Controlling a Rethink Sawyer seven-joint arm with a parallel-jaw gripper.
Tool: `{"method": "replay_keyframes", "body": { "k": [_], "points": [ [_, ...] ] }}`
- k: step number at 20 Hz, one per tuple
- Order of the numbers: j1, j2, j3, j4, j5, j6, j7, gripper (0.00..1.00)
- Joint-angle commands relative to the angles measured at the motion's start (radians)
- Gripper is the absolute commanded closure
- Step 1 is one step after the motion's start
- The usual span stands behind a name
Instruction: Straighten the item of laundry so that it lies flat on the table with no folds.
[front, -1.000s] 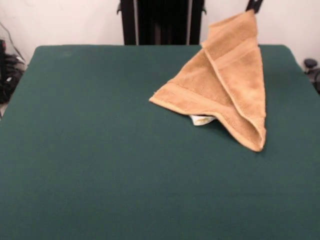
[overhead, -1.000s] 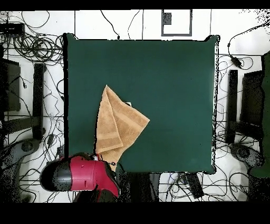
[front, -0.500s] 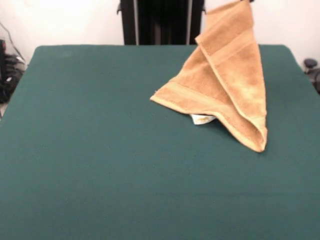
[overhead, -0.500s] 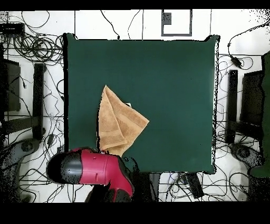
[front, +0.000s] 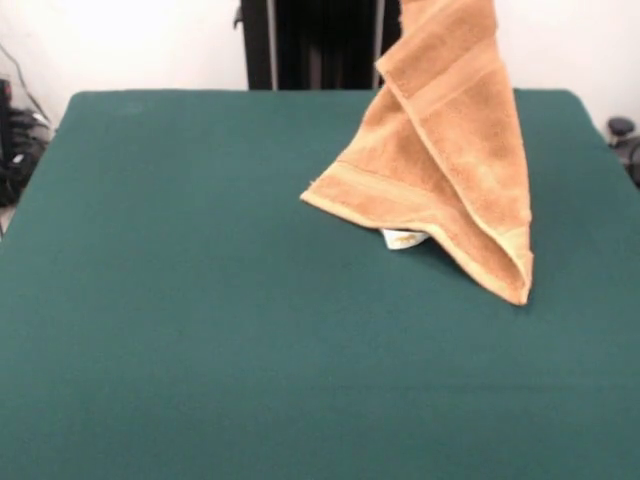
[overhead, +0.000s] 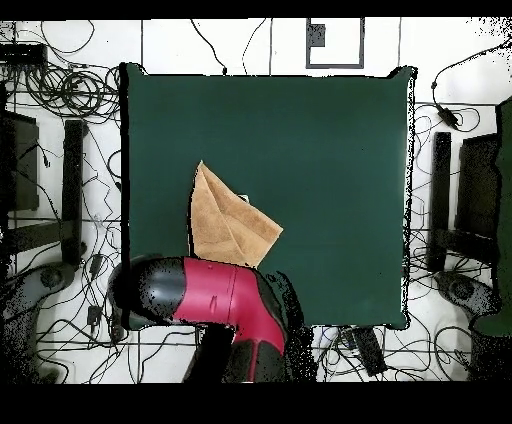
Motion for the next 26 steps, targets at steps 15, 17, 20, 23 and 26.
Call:
{"method": "replay_keyframes", "body": {
  "k": [15,17,20,23,26],
  "points": [
    [-0.259,0.099,0.271,-0.350,-0.100,0.468,-0.147,1.00],
    [-0.292,0.120,0.302,-0.385,-0.109,0.501,-0.165,1.00],
    [-0.347,0.135,0.338,-0.409,-0.129,0.504,-0.222,1.00],
    [-0.408,0.149,0.381,-0.428,-0.190,0.455,-0.333,1.00],
    [-0.485,0.174,0.440,-0.461,-0.286,0.360,-0.482,1.00]
  ]
}}
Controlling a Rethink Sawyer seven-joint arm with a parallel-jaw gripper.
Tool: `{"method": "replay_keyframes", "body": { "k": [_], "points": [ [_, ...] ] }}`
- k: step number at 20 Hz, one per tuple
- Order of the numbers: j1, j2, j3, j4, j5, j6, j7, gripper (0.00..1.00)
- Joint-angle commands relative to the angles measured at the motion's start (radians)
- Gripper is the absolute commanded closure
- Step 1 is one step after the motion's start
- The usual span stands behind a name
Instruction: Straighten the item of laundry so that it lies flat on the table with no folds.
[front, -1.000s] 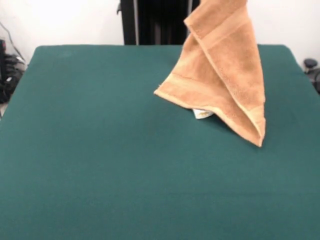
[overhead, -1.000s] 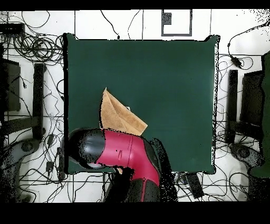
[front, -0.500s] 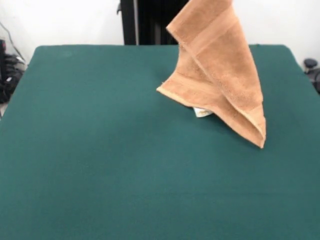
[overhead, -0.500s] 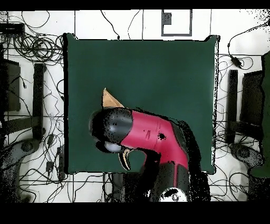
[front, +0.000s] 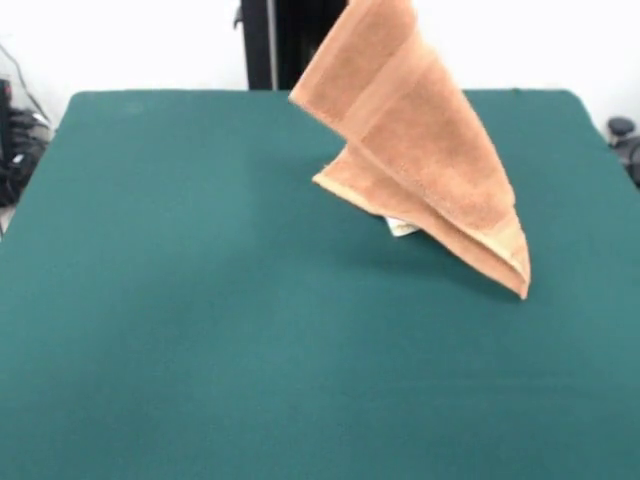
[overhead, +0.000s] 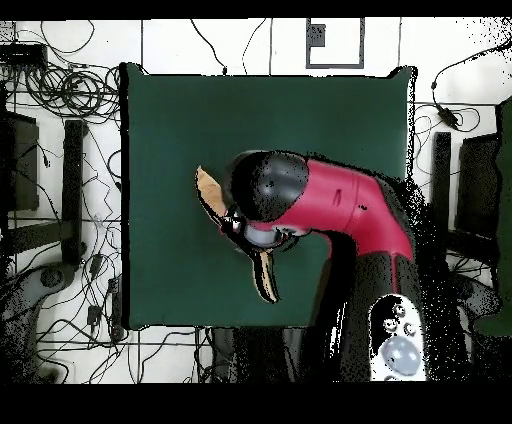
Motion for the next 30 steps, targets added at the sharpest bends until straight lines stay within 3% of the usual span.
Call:
{"method": "replay_keyframes", "body": {
  "k": [1,7,12,17,20,26,30],
  "points": [
    [-0.117,0.112,0.243,-0.109,-0.160,-0.079,-0.531,1.00],
    [-0.251,0.197,0.428,-0.196,-0.278,-0.205,-0.801,1.00],
    [-0.320,0.293,0.563,-0.297,-0.318,-0.145,-1.025,1.00],
    [-0.306,0.346,0.611,-0.428,-0.385,-0.065,-1.187,1.00],
    [-0.270,0.381,0.607,-0.548,-0.419,0.062,-1.255,1.00],
    [-0.216,0.444,0.610,-0.780,-0.492,0.199,-1.382,1.00],
    [-0.244,0.456,0.631,-0.754,-0.445,0.146,-1.374,1.00]
  ]
}}
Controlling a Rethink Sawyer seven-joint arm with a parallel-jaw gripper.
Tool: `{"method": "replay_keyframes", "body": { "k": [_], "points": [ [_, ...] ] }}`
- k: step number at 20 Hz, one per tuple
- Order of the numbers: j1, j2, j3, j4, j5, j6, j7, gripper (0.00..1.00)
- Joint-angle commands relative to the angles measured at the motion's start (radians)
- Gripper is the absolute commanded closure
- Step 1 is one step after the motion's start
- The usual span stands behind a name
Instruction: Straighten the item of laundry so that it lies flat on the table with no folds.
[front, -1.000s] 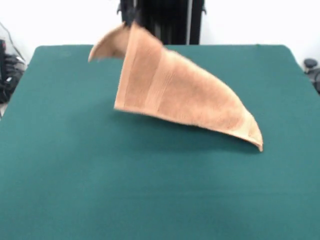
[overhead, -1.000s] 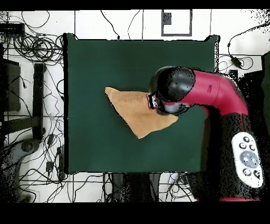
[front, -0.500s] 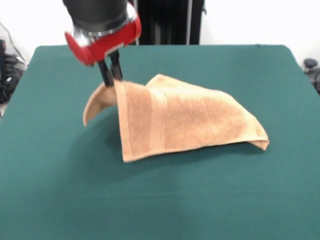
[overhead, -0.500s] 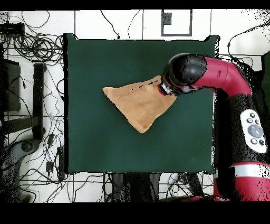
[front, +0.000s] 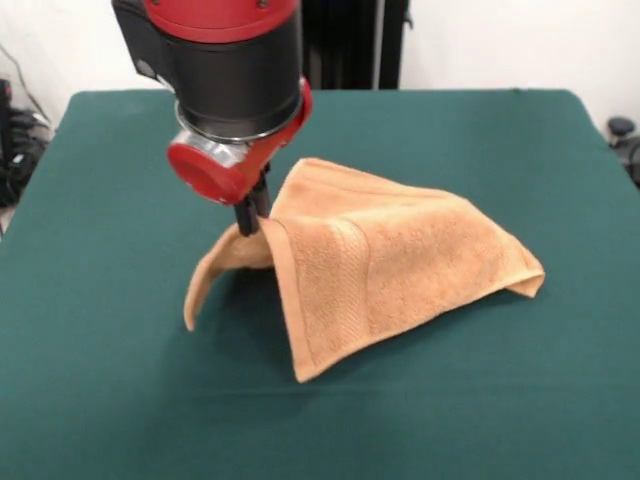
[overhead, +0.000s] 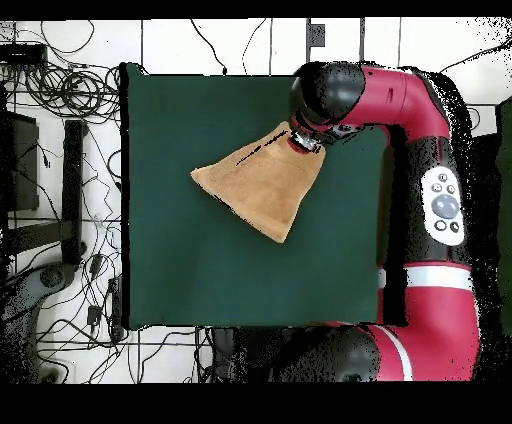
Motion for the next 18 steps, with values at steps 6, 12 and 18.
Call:
{"method": "replay_keyframes", "body": {
  "k": [6,12,18],
  "points": [
    [-0.037,-0.018,0.153,0.053,0.041,-0.089,-0.237,1.00],
    [-0.060,-0.047,0.149,0.184,0.070,-0.165,-0.144,1.00],
    [0.039,0.121,0.211,-0.188,0.006,0.088,-0.348,1.00]
  ]
}}
